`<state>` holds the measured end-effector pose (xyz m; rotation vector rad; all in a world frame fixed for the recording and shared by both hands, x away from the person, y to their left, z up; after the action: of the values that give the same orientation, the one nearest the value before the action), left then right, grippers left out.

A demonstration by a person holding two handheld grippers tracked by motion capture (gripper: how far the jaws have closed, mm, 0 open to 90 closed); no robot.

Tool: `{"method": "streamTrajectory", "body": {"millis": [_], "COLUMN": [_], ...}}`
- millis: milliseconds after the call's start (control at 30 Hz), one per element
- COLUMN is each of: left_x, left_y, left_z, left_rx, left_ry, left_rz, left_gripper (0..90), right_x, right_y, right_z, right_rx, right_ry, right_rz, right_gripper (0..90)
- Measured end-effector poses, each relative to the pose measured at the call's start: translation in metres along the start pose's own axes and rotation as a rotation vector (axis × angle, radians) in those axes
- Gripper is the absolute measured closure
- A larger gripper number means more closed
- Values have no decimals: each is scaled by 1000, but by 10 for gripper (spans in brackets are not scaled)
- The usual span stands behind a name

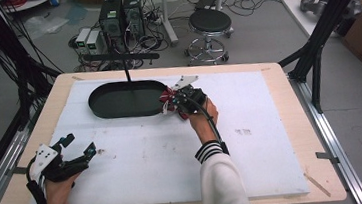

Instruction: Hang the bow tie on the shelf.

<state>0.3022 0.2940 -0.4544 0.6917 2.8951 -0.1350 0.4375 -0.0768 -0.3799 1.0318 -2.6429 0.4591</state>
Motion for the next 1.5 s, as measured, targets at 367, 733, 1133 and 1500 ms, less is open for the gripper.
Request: {"method": "streamTrajectory", "body": {"millis": [367,733,1133,1500], "left_x": [0,0,0,0], "left_y": [0,0,1,1], "left_z": [0,0,0,0], "left_rx": [0,6,13,18], "left_ry": [-1,-4,-2,-8], "left_rz": [1,0,-1,-3], "left_gripper": [137,137,136,136], "right_x": [16,15,14,1], "right_y": [5,14,16,17], "right_z": [-31,-72,-101,-122], "right_rx": [2,25,33,10], "right_ry": [-187,-304,-396,-444], "right_rz": [33,35,52,50], "right_gripper": [879,878,879,878]}}
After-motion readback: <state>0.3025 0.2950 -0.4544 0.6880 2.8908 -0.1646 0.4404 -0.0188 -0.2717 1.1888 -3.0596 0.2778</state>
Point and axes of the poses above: each handheld gripper's, and its own axes: x roughly backward along the jaws, z roughly out of its underside, y roughly to its left, the point moved 3 cm from there along -x, roughly forward along the jaws, and after that the axes turned 15 degrees about -y, right-handed, at the moved point
